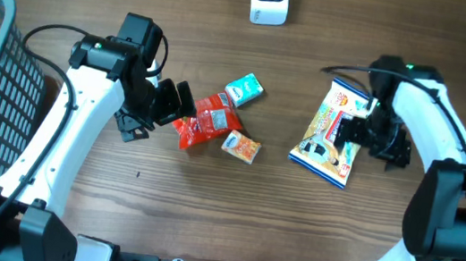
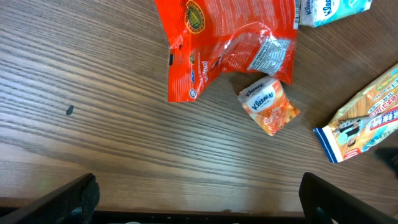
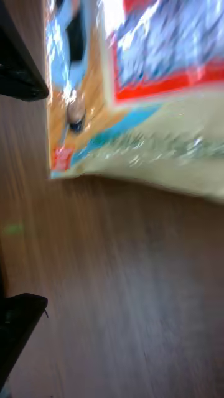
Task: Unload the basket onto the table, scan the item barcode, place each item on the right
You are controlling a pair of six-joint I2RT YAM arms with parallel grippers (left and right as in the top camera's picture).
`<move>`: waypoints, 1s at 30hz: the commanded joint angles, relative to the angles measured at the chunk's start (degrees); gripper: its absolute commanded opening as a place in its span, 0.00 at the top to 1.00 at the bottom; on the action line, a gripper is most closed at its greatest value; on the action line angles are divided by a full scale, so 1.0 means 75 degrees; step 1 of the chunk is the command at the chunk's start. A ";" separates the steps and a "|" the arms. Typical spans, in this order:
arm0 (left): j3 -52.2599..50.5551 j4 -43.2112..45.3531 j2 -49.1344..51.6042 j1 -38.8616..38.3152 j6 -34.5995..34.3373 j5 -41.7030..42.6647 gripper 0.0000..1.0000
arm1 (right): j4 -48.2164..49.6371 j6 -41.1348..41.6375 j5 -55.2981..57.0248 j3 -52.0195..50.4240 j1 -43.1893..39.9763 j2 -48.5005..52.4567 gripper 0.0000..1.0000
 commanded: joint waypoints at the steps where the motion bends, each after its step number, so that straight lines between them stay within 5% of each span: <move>1: 0.0003 0.0003 0.0000 -0.0020 0.0117 0.0032 0.00 | 0.0950 -0.0341 -0.1708 0.0318 0.0020 -0.0184 0.00; 3: 0.0003 0.0003 0.0000 -0.0020 0.0117 0.0029 0.00 | 0.1565 0.0096 -0.0976 0.0283 -0.0291 -0.0178 0.00; 8: 0.0003 0.0000 0.0000 -0.0020 0.0117 0.0032 0.00 | 0.2020 -0.0274 -0.2518 -0.0796 -0.1641 -0.0169 0.00; 13: 0.0003 0.0003 0.0000 -0.0020 0.0117 0.0029 0.00 | 0.4508 -0.0283 -0.4788 -0.2588 -0.1757 -0.0152 0.00; 18: 0.0003 0.0000 0.0000 -0.0020 0.0117 0.0032 0.00 | 0.6271 0.0997 -0.4832 -0.3555 -0.1757 -0.0035 0.01; 19: 0.0003 0.0000 0.0000 -0.0020 0.0117 0.0032 0.00 | 0.6441 0.1011 -0.4774 -0.3684 -0.1757 -0.0035 0.10; 23: 0.0003 0.0003 0.0000 -0.0020 0.0117 0.0032 0.00 | 0.6505 0.1405 -0.4068 -0.3748 -0.1757 -0.0035 0.89; 24: 0.0003 0.0003 0.0000 -0.0020 0.0117 0.0032 0.00 | 0.6522 0.1405 -0.4086 -0.3736 -0.1760 -0.0035 0.96; 27: 0.0003 0.0003 0.0000 -0.0020 0.0117 0.0032 0.00 | 0.5808 0.1032 -0.4258 -0.3174 -0.1760 -0.0096 0.96; 30: 0.0003 0.0000 0.0000 -0.0020 0.0117 0.0032 0.00 | 0.4698 -0.0478 -0.6808 -0.2040 -0.1760 -0.0414 0.96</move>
